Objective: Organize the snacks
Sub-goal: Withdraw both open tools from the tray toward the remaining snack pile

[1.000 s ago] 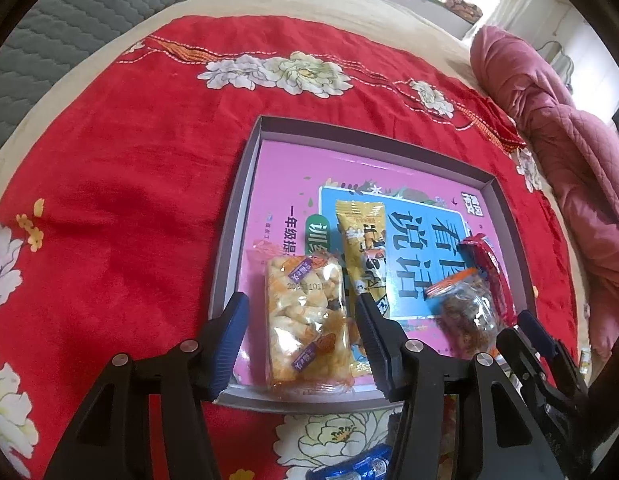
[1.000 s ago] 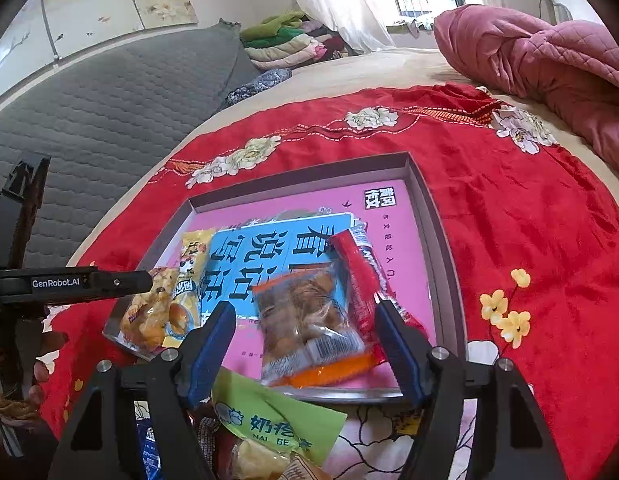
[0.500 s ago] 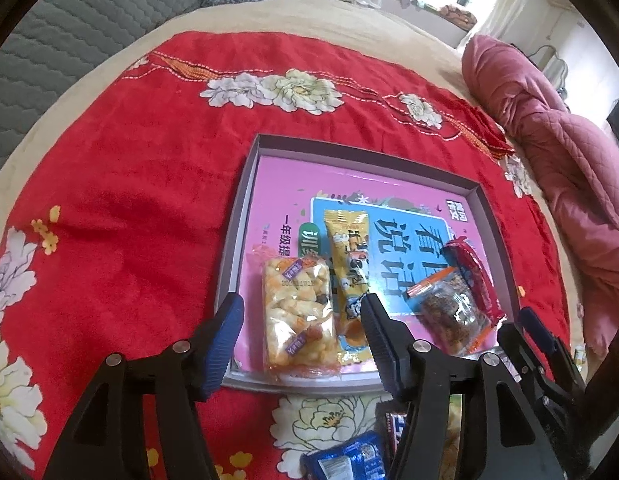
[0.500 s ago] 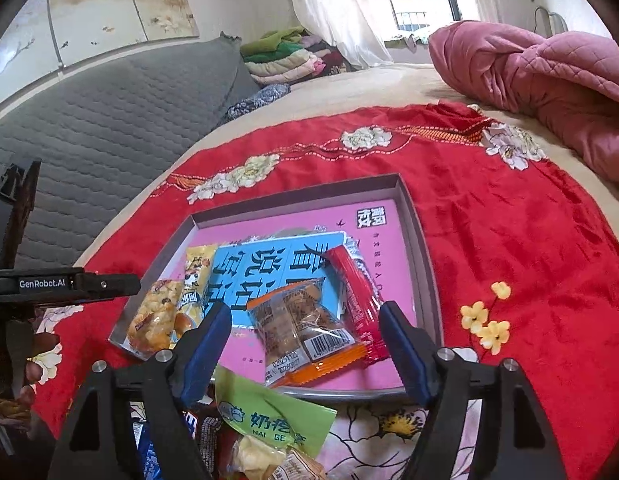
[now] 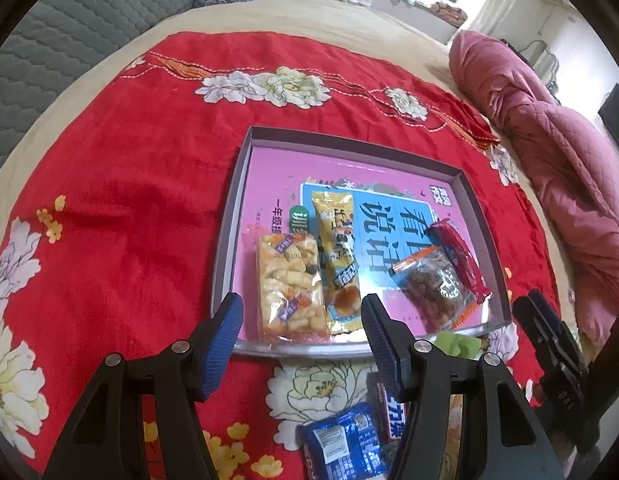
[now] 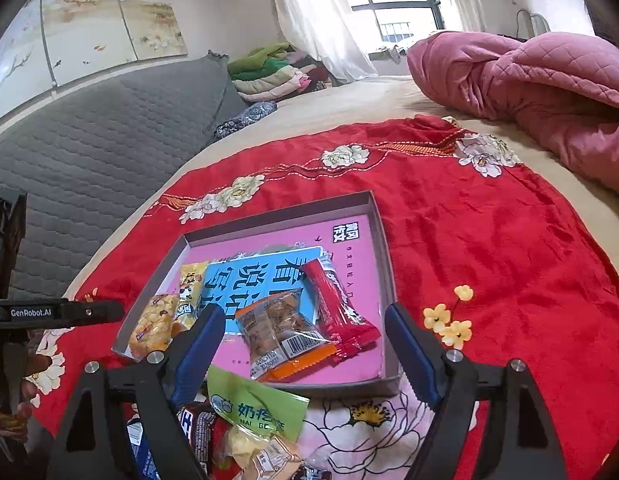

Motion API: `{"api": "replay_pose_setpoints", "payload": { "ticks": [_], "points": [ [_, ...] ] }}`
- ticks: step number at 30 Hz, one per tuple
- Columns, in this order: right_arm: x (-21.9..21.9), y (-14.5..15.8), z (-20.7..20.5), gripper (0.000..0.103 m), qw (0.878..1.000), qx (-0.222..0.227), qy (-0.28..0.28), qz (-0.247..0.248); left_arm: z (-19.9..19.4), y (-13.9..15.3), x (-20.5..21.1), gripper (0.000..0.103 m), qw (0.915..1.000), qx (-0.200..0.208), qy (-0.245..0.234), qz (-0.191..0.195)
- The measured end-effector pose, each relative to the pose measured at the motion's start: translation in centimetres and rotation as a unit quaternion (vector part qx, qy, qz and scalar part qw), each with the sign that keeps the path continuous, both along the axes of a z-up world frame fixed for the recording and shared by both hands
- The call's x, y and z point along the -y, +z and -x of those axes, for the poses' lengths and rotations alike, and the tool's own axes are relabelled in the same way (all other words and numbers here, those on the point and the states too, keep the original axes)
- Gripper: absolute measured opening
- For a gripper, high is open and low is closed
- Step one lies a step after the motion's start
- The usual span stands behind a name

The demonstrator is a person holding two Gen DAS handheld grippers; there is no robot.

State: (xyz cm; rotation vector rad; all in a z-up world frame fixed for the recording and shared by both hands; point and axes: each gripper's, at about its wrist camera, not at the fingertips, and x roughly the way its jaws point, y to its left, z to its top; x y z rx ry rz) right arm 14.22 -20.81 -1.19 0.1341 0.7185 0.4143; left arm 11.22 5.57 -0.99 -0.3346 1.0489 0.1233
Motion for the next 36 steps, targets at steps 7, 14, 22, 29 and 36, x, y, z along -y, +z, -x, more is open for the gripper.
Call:
{"api": "replay_pose_setpoints", "payload": {
  "ticks": [7, 14, 22, 29, 36],
  "points": [
    [0.8, 0.5, 0.5, 0.082, 1.000, 0.002, -0.012, -0.003, 0.8, 0.0, 0.4, 0.063, 1.0000, -0.002, -0.005, -0.005],
    [0.8, 1.0, 1.5, 0.082, 1.000, 0.005, -0.010, 0.001, 1.5, 0.1, 1.1, 0.063, 0.9999, -0.003, -0.015, -0.005],
    [0.8, 1.5, 2.5, 0.082, 1.000, 0.006, -0.004, 0.005, 2.3, 0.3, 1.1, 0.063, 0.9998, -0.004, -0.019, -0.002],
    [1.2, 1.4, 3.3, 0.082, 1.000, -0.001, -0.006, 0.011, 2.6, 0.2, 1.2, 0.063, 0.9998, -0.006, -0.020, -0.003],
    [1.0, 1.2, 4.4, 0.082, 1.000, -0.009, 0.007, 0.018, 3.4, -0.3, 1.2, 0.063, 0.9995, -0.017, -0.028, -0.004]
  ]
}}
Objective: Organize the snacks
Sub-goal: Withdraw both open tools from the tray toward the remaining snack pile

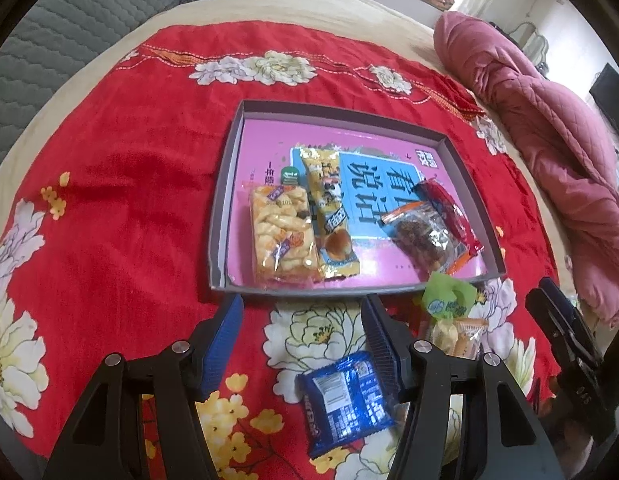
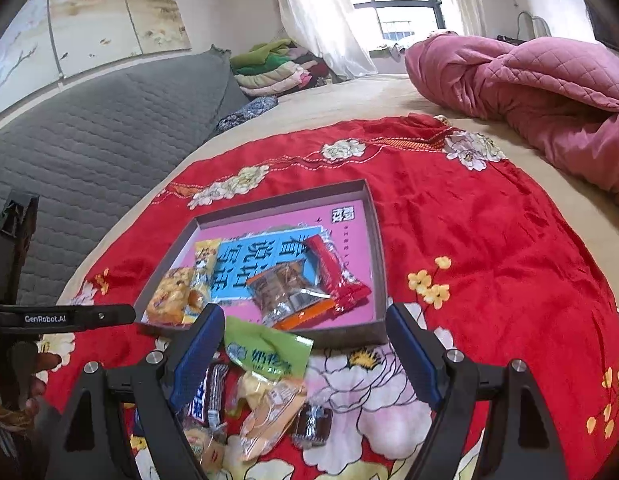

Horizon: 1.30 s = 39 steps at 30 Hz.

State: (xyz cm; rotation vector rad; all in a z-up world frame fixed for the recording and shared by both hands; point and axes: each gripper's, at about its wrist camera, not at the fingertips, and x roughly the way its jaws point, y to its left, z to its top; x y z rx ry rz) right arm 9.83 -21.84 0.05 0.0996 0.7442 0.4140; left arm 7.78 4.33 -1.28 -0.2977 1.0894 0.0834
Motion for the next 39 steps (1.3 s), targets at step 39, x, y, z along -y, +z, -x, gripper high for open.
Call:
{"api": "replay_pose_setpoints", "payload": {
  "ticks": [39],
  "points": [
    [-2.7, -1.6, 3.3, 0.082, 0.995, -0.037, 0.072, 0.055, 3.8, -3.9, 1.7, 0.063, 0.9952, -0.078, -0.035, 0.047]
  ]
}}
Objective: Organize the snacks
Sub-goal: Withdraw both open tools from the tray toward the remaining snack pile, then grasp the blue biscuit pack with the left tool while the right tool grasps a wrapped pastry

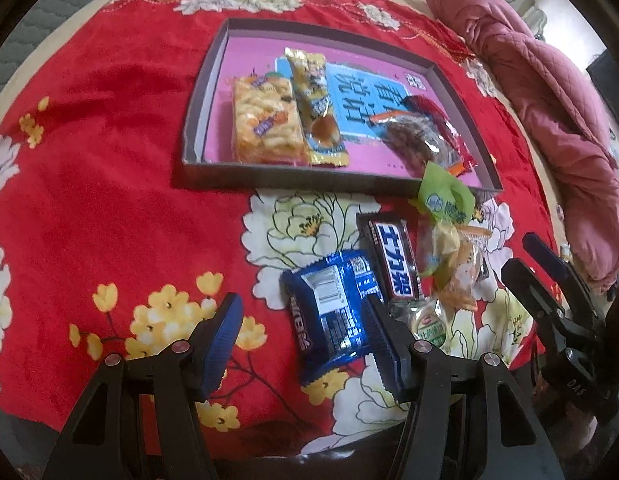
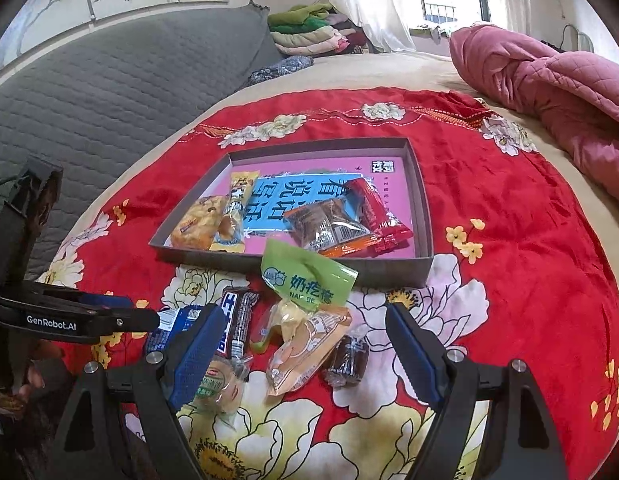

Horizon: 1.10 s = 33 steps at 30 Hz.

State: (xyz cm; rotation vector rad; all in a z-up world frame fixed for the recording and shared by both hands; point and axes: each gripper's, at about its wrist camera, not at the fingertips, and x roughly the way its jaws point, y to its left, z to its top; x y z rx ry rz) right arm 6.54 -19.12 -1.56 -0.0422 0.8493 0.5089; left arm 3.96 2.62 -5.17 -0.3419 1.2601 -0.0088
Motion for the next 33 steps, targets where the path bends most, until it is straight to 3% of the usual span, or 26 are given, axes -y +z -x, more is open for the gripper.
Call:
{"api": "replay_pose_setpoints", "payload": {
  "ticks": [9, 19, 33],
  "points": [
    [-0.5, -0.9, -0.1, 0.082, 1.000, -0.009, 0.005, 0.023, 0.2, -2.3, 0.3, 0.063, 0.9987, -0.029, 0.002, 0.041],
    [-1.2, -2.6, -1.2, 0.082, 0.999, -0.021, 0.024, 0.033, 0.0, -2.8, 1.1, 0.064, 0.9985, -0.029, -0.005, 0.045],
    [-1.8, -3.8, -1.9, 0.046, 0.998, -0.029, 0.040, 0.040, -0.6, -3.3, 1.7, 0.065, 0.9982, -0.025, -0.010, 0.053]
  ]
}}
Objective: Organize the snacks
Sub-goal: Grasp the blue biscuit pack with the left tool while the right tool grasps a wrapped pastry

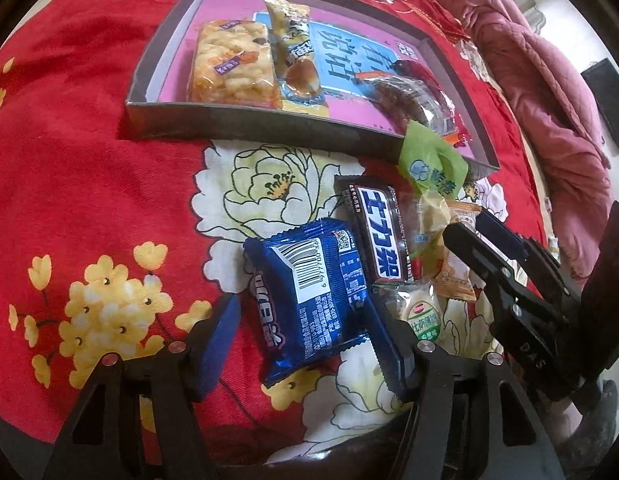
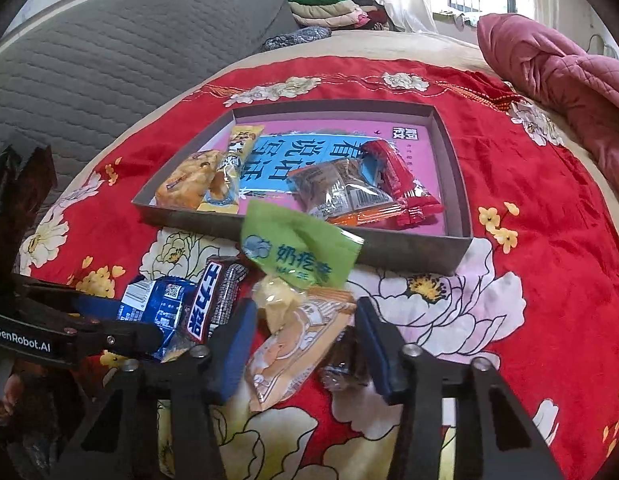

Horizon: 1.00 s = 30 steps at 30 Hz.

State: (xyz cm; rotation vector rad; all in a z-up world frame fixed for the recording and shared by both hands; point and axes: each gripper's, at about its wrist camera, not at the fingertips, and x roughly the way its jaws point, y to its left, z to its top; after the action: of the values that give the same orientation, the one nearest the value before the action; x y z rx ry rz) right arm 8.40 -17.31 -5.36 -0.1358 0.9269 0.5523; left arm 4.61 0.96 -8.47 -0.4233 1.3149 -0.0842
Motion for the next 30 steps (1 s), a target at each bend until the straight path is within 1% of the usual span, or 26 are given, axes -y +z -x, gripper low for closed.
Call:
{"api": "replay_pose_setpoints", "payload": {
  "ticks": [5, 10, 12, 14, 16, 17, 19, 24, 27, 30],
  "points": [
    [-0.2, -0.3, 0.0, 0.046, 1.000, 0.000, 0.003, 0.012, -0.2, -0.2, 0.4, 0.065, 1.0000, 0.005, -0.002, -0.001],
    [-1.1, -0.6, 0.1, 0.045, 0.999, 0.011, 0.013, 0.041, -0.4, -0.2, 1.0, 0.065, 0.9999, 0.008, -0.006, -0.009],
    [-1.2, -0.6, 0.2, 0.041, 0.999, 0.015, 0.015, 0.043, -0.5, -0.3, 1.0, 0.065, 0.9999, 0.011, -0.006, -0.008],
    [-1.1, -0.5, 0.2, 0.034, 0.999, 0.015, 0.014, 0.037, -0.4, -0.3, 1.0, 0.065, 0.9999, 0.012, -0.006, -0.008],
    [-0.8, -0.4, 0.1, 0.033, 1.000, 0.011, 0.012, 0.025, -0.4, -0.3, 1.1, 0.064, 0.9998, 0.015, -0.009, -0.014],
    [-0.6, -0.4, 0.0, 0.030, 1.000, 0.009, 0.010, 0.020, -0.3, -0.2, 1.1, 0.060, 0.9997, 0.017, -0.009, -0.014],
    [-0.3, -0.2, -0.1, 0.029, 1.000, 0.007, 0.004, 0.013, -0.4, -0.2, 1.2, 0.056, 0.9997, 0.018, -0.012, -0.014],
    [0.7, 0.1, -0.2, 0.028, 1.000, -0.006, -0.005, -0.012, -0.3, -0.1, 0.8, 0.054, 0.9997, 0.022, -0.011, -0.004],
    [0.9, 0.5, 0.2, 0.028, 1.000, -0.005, 0.003, -0.028, -0.2, 0.0, 0.4, 0.054, 0.9997, 0.023, -0.007, 0.004],
    [0.5, 0.7, 0.5, 0.028, 1.000, 0.000, 0.010, -0.029, 0.0, 0.2, 0.0, 0.054, 0.9997, 0.025, -0.003, 0.007]
  ]
}}
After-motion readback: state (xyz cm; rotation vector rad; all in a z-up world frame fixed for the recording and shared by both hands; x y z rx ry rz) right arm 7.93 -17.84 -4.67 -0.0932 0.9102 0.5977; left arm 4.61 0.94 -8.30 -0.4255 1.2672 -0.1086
